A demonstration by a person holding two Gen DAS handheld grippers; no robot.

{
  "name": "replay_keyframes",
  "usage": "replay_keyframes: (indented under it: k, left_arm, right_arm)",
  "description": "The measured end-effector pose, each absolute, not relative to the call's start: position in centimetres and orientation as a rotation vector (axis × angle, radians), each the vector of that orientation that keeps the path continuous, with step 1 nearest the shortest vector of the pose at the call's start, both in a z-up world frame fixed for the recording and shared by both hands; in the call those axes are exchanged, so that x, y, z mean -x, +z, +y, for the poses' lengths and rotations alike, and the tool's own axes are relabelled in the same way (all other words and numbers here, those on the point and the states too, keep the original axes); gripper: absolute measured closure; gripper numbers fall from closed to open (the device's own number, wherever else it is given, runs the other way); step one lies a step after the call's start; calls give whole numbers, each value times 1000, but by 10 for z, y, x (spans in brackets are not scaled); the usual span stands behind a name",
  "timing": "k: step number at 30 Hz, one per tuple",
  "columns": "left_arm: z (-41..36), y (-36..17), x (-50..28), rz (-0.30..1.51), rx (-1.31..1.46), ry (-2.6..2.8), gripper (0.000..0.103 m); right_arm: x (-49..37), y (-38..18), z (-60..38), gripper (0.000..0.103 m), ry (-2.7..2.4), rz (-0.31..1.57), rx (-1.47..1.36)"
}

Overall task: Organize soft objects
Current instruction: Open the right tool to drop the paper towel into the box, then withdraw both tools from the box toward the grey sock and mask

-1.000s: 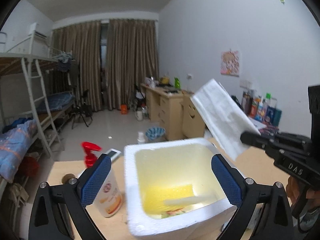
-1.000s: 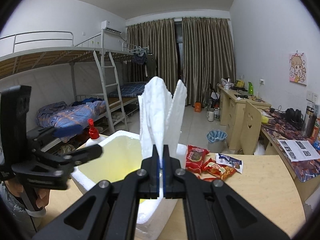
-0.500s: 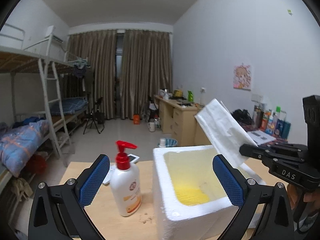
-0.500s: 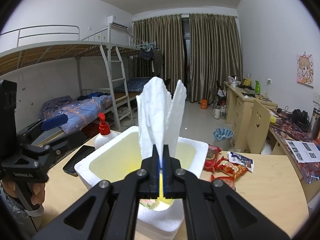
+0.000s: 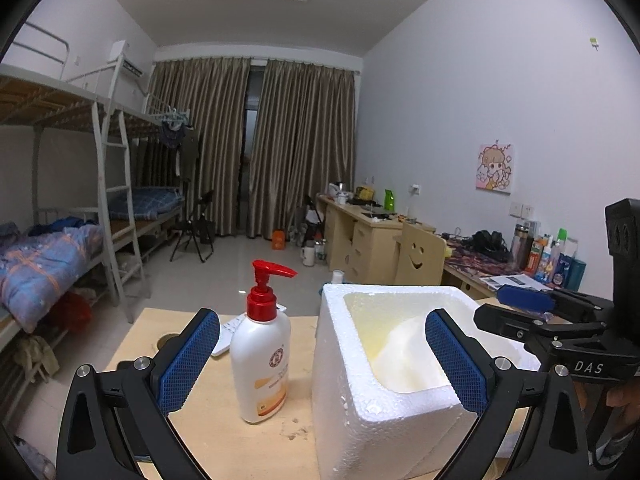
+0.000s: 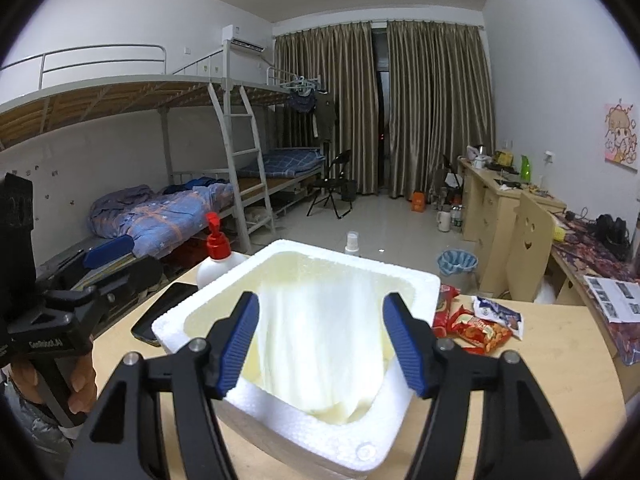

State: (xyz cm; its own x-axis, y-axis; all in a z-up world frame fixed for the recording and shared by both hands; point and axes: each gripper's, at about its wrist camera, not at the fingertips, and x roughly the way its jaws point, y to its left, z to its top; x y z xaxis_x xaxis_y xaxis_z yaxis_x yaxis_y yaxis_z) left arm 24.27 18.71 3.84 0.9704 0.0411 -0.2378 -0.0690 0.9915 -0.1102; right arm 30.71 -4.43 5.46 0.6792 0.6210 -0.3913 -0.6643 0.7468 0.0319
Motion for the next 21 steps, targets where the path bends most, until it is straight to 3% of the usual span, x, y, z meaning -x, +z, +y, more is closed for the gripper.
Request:
replay_keyframes:
  k: [8, 13, 18, 21]
  left_arm:
    - [179, 32, -240, 235, 96, 52, 0]
    - [176, 35, -234, 227, 92, 35, 0]
    - [174, 36, -231, 230, 100, 26, 0]
    - [172, 38, -230, 245, 95, 25, 0]
  right_arm:
    - [-307, 51, -50, 34, 708, 392, 95]
    - [-302, 53, -56, 22, 700, 375, 82]
    - [-296, 63, -69, 0, 691, 345, 39]
    - [-290, 67, -75, 0, 675, 332, 34]
